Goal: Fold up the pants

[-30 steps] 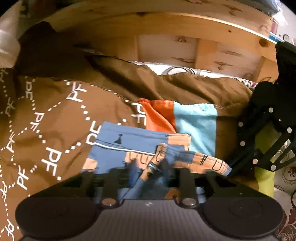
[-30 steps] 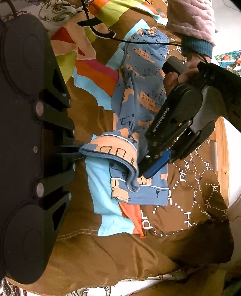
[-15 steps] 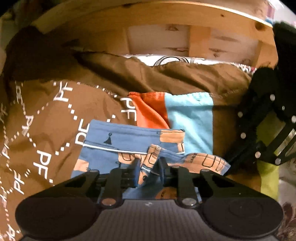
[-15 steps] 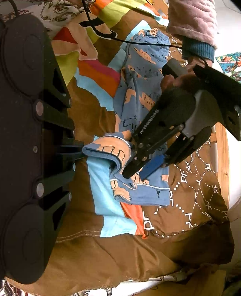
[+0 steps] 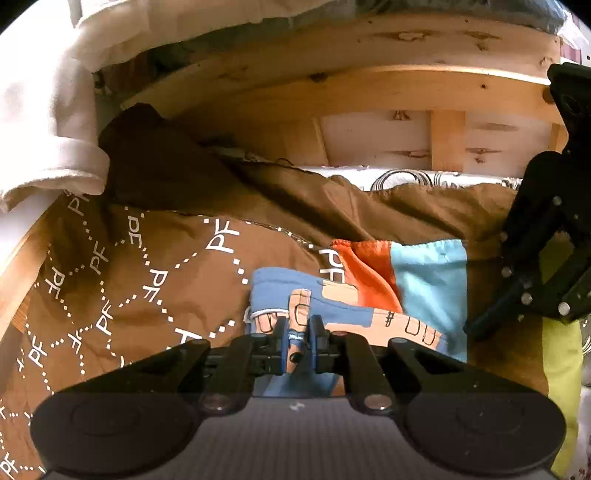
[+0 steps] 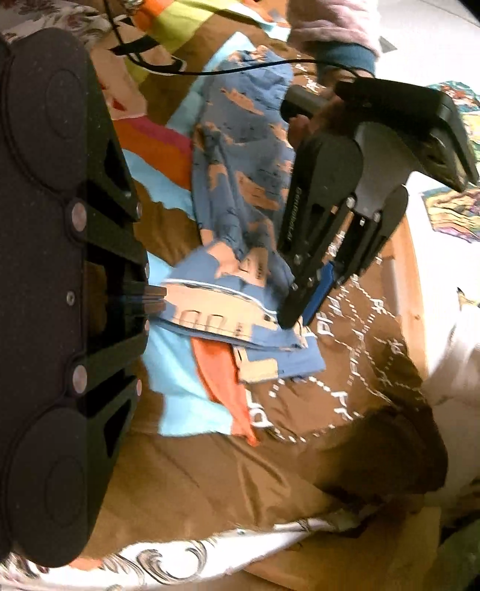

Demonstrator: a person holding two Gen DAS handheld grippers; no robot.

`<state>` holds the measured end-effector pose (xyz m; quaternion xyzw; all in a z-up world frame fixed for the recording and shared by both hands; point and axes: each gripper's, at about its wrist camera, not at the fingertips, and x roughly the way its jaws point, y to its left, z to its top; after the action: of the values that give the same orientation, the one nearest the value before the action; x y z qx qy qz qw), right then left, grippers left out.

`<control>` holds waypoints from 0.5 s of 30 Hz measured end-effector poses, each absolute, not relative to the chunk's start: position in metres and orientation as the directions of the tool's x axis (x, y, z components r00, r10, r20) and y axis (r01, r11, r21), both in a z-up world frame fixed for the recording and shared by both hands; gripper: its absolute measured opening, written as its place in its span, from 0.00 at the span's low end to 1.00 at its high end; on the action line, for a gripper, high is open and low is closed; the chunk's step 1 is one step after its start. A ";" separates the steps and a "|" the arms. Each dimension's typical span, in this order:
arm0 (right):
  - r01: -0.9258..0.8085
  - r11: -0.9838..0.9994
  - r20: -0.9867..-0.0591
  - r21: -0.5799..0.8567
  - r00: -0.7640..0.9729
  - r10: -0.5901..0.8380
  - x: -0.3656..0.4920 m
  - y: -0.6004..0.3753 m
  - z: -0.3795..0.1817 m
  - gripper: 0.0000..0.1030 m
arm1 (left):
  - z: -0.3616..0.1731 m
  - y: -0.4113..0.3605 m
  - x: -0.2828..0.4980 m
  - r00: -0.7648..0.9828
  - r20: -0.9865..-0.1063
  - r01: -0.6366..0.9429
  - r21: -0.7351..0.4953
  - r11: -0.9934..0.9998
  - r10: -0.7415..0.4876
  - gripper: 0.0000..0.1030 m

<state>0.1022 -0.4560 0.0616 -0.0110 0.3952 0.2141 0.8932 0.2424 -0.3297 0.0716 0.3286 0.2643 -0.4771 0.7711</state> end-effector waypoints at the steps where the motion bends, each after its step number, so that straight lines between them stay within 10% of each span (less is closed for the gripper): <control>1: -0.388 0.909 -0.706 0.148 0.603 0.372 0.104 -0.458 0.064 0.00 | 0.072 -0.330 0.243 0.399 -0.724 0.912 0.252 0.323 -0.562 0.12; 5: -0.388 0.911 -0.711 0.141 0.601 0.366 0.106 -0.462 0.065 0.02 | 0.064 -0.330 0.241 0.363 -0.741 0.928 0.231 0.294 -0.565 0.12; 8: -0.364 0.919 -0.725 0.154 0.590 0.356 0.110 -0.465 0.059 0.30 | 0.057 -0.333 0.237 0.349 -0.754 0.934 0.233 0.270 -0.557 0.13; 15: -0.396 0.902 -0.743 0.172 0.549 0.383 0.123 -0.455 0.046 0.28 | 0.057 -0.329 0.248 0.314 -0.760 0.938 0.154 0.311 -0.570 0.13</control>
<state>0.1226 -0.4551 0.0463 -0.0076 0.4200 0.2211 0.8801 0.2481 -0.3294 0.0575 0.3045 0.3022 -0.5018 0.7511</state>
